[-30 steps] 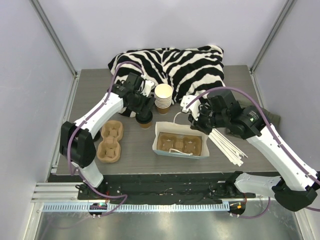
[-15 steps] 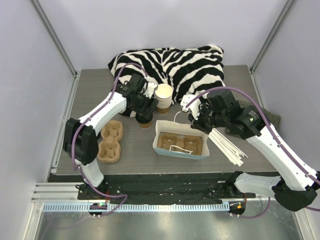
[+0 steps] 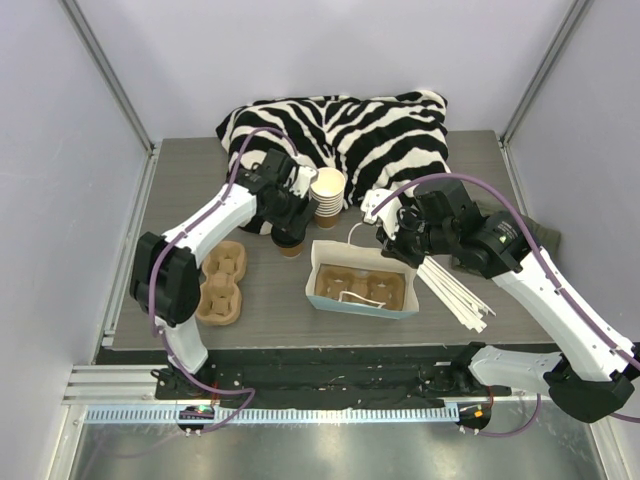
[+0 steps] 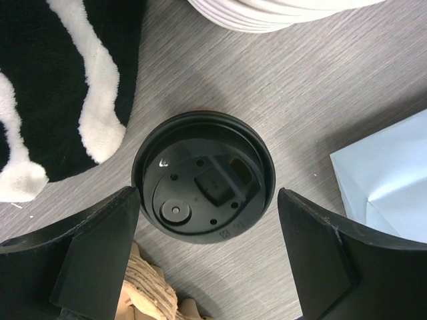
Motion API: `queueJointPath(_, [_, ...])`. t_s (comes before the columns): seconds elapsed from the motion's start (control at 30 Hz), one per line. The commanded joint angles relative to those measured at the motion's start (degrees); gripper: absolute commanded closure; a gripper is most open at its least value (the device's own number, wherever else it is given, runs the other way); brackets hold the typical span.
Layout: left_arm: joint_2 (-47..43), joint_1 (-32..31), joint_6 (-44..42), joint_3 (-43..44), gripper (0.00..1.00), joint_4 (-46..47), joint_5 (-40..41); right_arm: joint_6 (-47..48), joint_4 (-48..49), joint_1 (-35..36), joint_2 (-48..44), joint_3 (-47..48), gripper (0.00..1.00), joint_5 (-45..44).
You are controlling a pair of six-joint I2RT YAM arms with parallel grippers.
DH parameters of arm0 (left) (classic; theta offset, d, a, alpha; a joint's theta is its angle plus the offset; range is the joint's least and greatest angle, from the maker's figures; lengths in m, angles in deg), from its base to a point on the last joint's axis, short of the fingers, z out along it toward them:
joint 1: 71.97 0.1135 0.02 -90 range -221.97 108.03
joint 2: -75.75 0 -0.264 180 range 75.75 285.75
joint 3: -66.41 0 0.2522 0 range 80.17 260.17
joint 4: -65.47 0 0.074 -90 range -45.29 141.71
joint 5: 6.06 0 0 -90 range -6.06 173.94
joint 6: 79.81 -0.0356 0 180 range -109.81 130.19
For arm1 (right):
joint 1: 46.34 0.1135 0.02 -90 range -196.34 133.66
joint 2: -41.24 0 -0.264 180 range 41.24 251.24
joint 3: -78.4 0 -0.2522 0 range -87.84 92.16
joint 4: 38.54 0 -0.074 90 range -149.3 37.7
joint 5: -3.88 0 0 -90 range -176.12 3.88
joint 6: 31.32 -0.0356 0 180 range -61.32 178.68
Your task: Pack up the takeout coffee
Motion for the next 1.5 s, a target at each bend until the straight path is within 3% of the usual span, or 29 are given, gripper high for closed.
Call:
queueJointPath(0.0, [1.1,-0.7,-1.7,1.4,0.12,2.3,1.2,-0.3,1.9,0.2,-0.1,0.1,0.99,0.0])
queueJointPath(0.33, [1.7,-0.9,-2.2,0.4,0.21,2.7,2.5,-0.3,1.8,0.2,-0.1,0.1,0.99,-0.1])
queueJointPath(0.43, [1.2,-0.9,-2.6,-0.5,0.27,2.3,2.5,-0.3,2.0,0.2,0.1,0.3,0.99,0.1])
queueJointPath(0.57, [-2.1,-0.9,-2.4,-0.8,0.45,1.0,1.2,-2.6,4.5,0.2,-1.2,-0.2,0.99,-0.8])
queueJointPath(0.77, [-12.4,-0.8,-1.4,-0.8,0.56,-2.4,-2.3,-5.1,11.1,0.2,-7.2,-5.9,0.99,-2.7])
queueJointPath(1.1, [-24.8,-0.8,-1.5,-0.8,0.64,-8.9,-6.7,-5.3,11.7,0.2,-9.8,-8.9,0.99,-2.6])
queueJointPath(1.23, [-23.8,-1.0,-2.7,-0.8,0.68,-14.5,-5.0,-5.3,11.7,0.2,-9.1,-8.8,0.99,-1.9])
queueJointPath(1.47, [-22.6,-1.8,-4.1,-3.0,0.69,-14.1,2.1,-5.1,11.8,0.2,-8.3,-8.6,0.99,-2.2])
